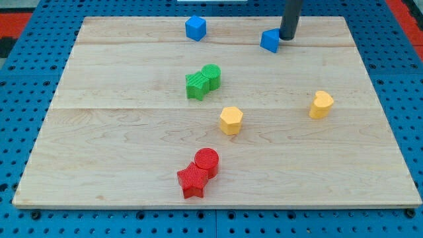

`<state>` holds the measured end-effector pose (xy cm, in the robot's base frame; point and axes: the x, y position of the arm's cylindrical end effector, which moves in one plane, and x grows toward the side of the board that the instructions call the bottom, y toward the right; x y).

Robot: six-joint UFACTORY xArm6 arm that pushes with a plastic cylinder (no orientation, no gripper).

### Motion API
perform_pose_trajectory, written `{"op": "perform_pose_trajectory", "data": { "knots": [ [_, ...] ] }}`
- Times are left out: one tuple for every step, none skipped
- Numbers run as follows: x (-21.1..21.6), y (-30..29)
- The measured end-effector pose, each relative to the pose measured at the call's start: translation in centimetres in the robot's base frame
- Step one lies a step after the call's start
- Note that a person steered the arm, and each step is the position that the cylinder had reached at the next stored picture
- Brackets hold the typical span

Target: Push the blue triangle into the blue cube

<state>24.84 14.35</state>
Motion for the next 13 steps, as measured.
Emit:
{"op": "perform_pose_trajectory", "data": {
  "knots": [
    [1.8, -4.9],
    [3.2, -0.2],
    [4.5, -4.3],
    [4.6, -13.0],
    [1.7, -14.7],
    [0.6, -14.9],
    [0.6, -13.4],
    [0.6, -13.2],
    [0.7, -13.2],
    [0.8, -13.1],
    [0.8, -11.5],
    [1.1, -6.0],
    [1.1, -6.0]
  ]
}}
